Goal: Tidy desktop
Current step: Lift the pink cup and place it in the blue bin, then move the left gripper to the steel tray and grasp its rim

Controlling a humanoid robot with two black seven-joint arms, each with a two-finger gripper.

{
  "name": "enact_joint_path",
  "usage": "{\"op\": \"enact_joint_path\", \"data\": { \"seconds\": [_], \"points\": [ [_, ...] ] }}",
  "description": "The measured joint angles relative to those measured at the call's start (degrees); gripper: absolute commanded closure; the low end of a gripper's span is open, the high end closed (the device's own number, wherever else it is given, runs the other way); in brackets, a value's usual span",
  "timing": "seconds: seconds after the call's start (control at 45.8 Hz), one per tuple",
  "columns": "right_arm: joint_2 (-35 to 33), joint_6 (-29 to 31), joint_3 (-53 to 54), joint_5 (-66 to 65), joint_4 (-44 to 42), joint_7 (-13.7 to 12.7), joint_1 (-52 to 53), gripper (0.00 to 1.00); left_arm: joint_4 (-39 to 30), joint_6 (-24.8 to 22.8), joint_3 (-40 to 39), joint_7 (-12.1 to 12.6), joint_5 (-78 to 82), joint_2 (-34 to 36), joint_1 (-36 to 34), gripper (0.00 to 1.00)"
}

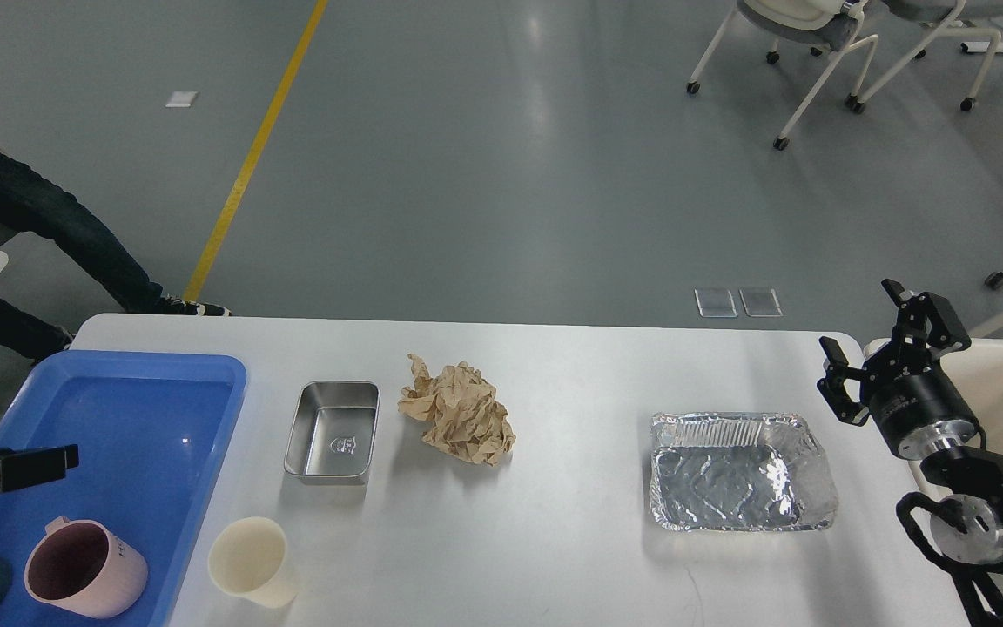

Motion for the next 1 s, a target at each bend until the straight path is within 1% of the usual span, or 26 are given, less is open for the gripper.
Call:
{"op": "enact_joint_path", "data": {
  "seconds": [0.087,0.197,0.262,0.284,0.328,0.437,0.502,0.59,0.852,0.939,1.005],
  "points": [
    [0.0,0.0,-0.2,0.0,0.0,0.0,0.3,0.00,-1.7,-0.1,-0.5,-2.4,0.1,0.9,-2.4,0.03],
    [-0.1,0.0,-0.3,0.0,0.0,0.0,0.4,0.00,-2.6,-0.2,-0.7,-3.6,0.1,2.0,-4.1,0.03],
    [-0.4,0.1,-0.3,-0.1,-0.3,0.0,0.4,0.00,-2.7,-0.2,-0.8,-4.8,0.1,2.6,-5.2,0.03],
    [-0.6,0.1,-0.3,-0.1,-0.4,0.0,0.4,0.00,-2.7,-0.2,-1.0,-5.5,0.1,2.7,-5.8,0.03],
    [-1.1,0.1,-0.3,-0.1,-0.7,0.0,0.4,0.00,-2.7,-0.2,-1.7,-7.8,0.1,2.8,-7.5,0.03],
    [-1.6,0.1,-0.3,-0.1,-1.0,0.0,0.4,0.00,-2.7,-0.2,-2.6,-14.4,0.0,1.7,-10.6,0.03],
    [-1.8,0.1,-0.3,0.0,-1.0,0.0,0.4,0.00,-2.7,-0.2,-2.7,-16.2,0.0,0.6,-11.9,0.03],
    [-1.9,0.1,-0.3,0.0,-1.0,0.0,0.4,0.00,-2.7,-0.2,-2.9,-16.9,-0.1,-0.3,-12.8,0.03],
    [-1.9,0.1,-0.3,0.0,-1.0,0.0,0.2,0.00,-2.6,-0.1,-2.9,-16.8,-0.2,-0.7,-13.1,0.03],
    [-1.9,0.1,-0.3,0.0,-0.9,0.0,0.0,0.00,-2.2,0.2,-2.9,-16.1,-0.4,-1.2,-12.9,0.03],
    [-1.9,0.1,-0.3,0.0,-0.9,0.0,-0.1,0.00,-0.3,0.2,-2.7,-14.5,-1.3,-3.0,-12.7,0.03]
  ]
}}
